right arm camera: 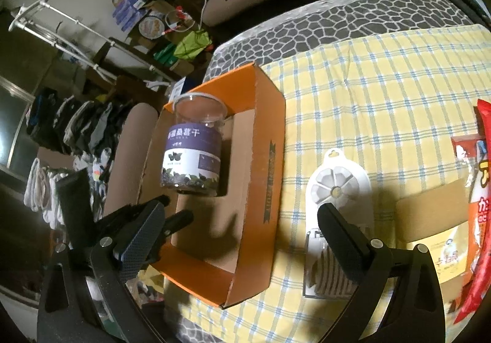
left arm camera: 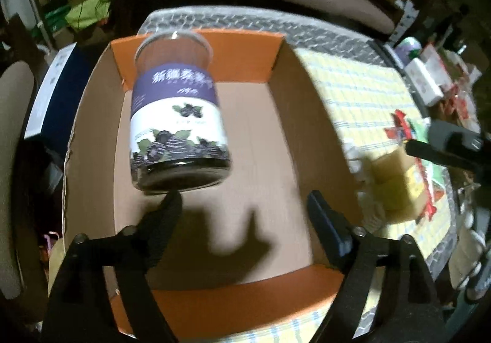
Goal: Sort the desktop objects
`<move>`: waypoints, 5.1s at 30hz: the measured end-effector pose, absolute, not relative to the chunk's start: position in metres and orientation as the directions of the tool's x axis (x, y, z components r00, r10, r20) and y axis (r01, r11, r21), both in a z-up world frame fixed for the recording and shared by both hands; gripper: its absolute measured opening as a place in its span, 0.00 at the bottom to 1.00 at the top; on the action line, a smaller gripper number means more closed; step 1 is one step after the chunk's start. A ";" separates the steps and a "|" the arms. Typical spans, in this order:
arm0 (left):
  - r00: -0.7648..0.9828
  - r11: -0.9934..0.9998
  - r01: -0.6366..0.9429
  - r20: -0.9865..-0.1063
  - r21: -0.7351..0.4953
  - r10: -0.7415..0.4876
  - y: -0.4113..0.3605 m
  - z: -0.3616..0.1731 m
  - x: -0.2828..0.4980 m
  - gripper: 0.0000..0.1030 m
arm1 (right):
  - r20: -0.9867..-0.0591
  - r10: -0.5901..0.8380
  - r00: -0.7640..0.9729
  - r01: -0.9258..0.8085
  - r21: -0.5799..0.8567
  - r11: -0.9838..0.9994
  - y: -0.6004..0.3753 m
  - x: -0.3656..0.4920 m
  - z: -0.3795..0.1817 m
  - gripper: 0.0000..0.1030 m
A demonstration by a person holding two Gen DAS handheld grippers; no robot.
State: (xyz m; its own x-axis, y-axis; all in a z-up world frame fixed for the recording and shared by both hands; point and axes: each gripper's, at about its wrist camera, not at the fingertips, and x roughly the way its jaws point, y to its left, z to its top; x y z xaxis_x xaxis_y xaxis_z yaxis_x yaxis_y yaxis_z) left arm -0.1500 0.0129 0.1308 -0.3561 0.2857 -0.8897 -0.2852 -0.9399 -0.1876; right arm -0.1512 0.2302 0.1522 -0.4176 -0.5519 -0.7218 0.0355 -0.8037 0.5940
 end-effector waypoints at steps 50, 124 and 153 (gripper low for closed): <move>-0.409 -0.934 -0.328 -0.870 -0.141 0.276 0.174 0.054 -0.037 0.98 | -0.920 0.010 -0.392 -0.052 0.011 -0.999 0.315 -0.081 0.072 0.99; -0.278 -0.850 -0.513 -0.915 -0.117 0.294 0.371 0.057 -0.063 0.29 | -0.785 -0.089 -0.613 -0.402 0.407 -0.820 0.523 -0.022 0.147 0.77; -0.254 -0.867 -0.477 -0.923 -0.141 0.289 0.320 0.038 -0.080 0.16 | -0.824 -0.081 -0.561 -0.358 0.330 -0.873 0.491 -0.040 0.139 0.77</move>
